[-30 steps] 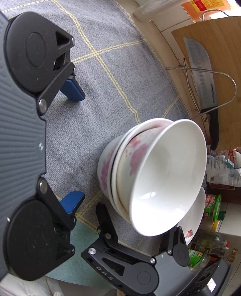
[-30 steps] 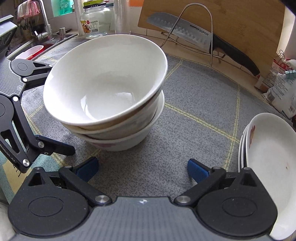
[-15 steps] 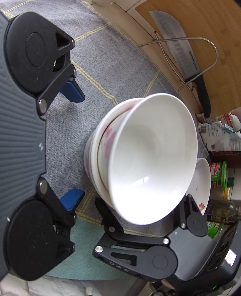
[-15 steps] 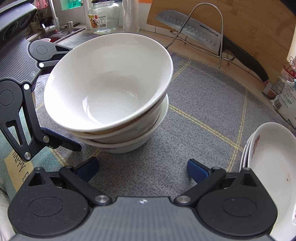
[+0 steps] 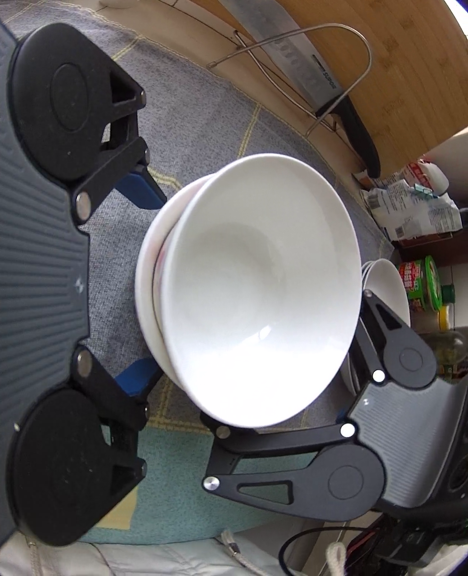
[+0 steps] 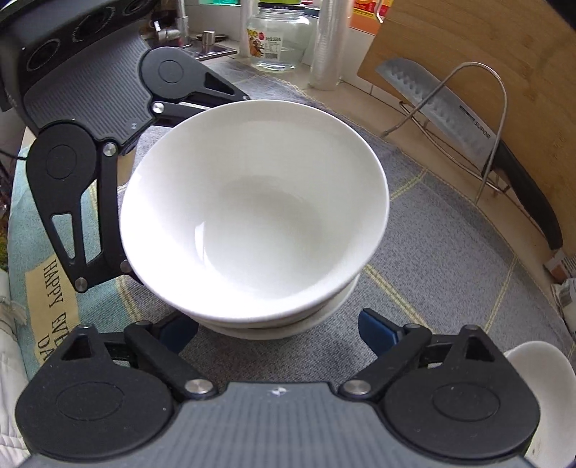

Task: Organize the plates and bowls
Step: 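Lift the bowl stack with both tools and carry it over the plate stack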

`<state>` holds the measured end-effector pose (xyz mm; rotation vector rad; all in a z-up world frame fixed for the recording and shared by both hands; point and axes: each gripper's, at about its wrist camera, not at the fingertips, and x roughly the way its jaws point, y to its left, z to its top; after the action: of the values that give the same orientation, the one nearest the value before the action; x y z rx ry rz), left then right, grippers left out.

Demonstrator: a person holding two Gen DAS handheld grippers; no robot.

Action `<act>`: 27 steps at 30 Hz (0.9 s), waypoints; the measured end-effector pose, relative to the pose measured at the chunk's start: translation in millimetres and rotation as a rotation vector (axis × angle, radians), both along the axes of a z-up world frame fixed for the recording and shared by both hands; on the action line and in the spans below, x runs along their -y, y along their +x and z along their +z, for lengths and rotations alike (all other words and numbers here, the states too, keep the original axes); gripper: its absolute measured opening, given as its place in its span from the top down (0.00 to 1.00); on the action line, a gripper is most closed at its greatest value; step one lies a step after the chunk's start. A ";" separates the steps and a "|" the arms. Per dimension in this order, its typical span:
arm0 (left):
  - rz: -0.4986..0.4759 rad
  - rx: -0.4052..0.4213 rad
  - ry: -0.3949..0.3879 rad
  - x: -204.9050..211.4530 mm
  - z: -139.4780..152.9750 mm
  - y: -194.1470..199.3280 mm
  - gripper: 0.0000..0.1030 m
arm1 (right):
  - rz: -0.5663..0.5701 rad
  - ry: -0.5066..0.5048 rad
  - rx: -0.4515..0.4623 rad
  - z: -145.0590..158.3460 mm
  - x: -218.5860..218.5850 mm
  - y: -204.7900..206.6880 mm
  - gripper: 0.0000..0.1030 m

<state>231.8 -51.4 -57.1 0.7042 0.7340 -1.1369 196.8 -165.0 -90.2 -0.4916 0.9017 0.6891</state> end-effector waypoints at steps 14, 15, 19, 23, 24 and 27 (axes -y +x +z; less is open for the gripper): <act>-0.129 0.006 -0.011 0.2 -0.3 3.8 0.21 | 0.102 0.001 -0.048 4.2 -0.2 13.6 0.18; -0.135 0.006 -0.013 1.2 -0.4 3.7 0.21 | 0.105 0.001 -0.051 3.6 -0.6 14.7 0.18; -0.164 0.020 -0.012 4.6 0.7 0.5 0.21 | 0.112 -0.006 -0.057 2.0 -4.1 22.1 0.18; -0.190 0.037 -0.005 8.4 1.8 -3.4 0.21 | 0.113 -0.010 -0.060 1.5 -5.7 24.7 0.18; -0.194 0.036 -0.007 8.8 1.3 -3.2 0.21 | 0.113 -0.011 -0.059 2.2 -5.6 23.2 0.18; -0.201 0.039 -0.005 10.9 0.3 -3.9 0.21 | 0.112 -0.014 -0.059 2.9 -5.0 22.0 0.18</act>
<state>227.8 -62.3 -56.8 0.8070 0.6375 -1.3035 218.7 -160.0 -87.3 -0.5399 0.9397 0.8035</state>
